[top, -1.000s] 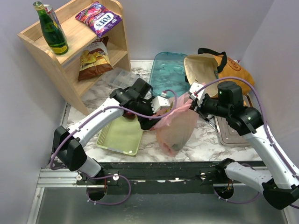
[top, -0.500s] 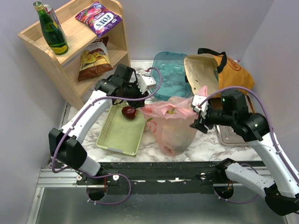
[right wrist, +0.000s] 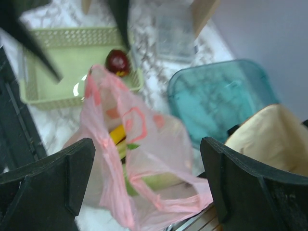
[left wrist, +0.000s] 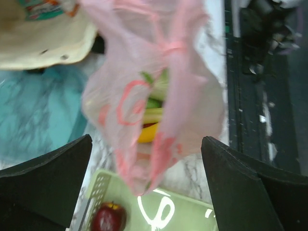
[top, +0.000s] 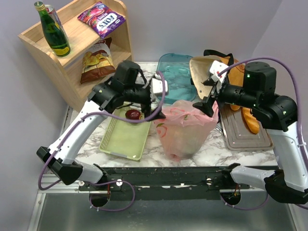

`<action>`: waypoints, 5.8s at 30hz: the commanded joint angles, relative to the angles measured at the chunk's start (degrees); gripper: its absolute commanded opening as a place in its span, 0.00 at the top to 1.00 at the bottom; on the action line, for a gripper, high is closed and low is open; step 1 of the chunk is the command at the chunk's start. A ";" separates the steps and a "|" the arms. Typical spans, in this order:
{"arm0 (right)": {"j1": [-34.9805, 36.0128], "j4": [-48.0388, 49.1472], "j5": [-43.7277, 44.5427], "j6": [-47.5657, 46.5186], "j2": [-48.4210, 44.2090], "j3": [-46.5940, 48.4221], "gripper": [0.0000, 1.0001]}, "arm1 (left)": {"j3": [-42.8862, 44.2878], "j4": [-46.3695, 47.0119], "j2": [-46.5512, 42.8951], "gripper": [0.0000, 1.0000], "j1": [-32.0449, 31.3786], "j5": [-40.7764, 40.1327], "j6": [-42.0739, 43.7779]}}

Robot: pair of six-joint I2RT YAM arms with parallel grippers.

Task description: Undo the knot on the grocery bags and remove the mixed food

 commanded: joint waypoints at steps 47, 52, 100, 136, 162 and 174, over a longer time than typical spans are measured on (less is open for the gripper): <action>-18.36 -9.50 -13.87 14.81 2.29 -13.84 1.00 | -7.83 13.89 -0.78 1.00 4.83 -12.96 44.03; -18.40 -4.55 -11.17 22.34 0.90 -15.22 0.99 | -7.69 10.47 -1.25 1.00 4.85 -9.09 44.28; -18.92 4.62 3.04 27.46 -9.44 -20.90 0.99 | -41.61 14.59 -5.40 0.71 -25.04 -28.24 21.63; -18.84 2.52 0.62 7.72 -11.17 -36.45 0.99 | -31.30 25.76 19.03 0.49 -29.96 -34.89 3.86; -18.85 7.74 4.59 11.50 -10.18 -33.56 0.99 | -43.46 41.94 -17.44 1.00 -20.40 -13.77 2.08; -18.85 7.51 5.86 8.96 -9.83 -34.77 0.99 | -11.19 43.78 -7.80 1.00 -16.84 -12.97 -21.38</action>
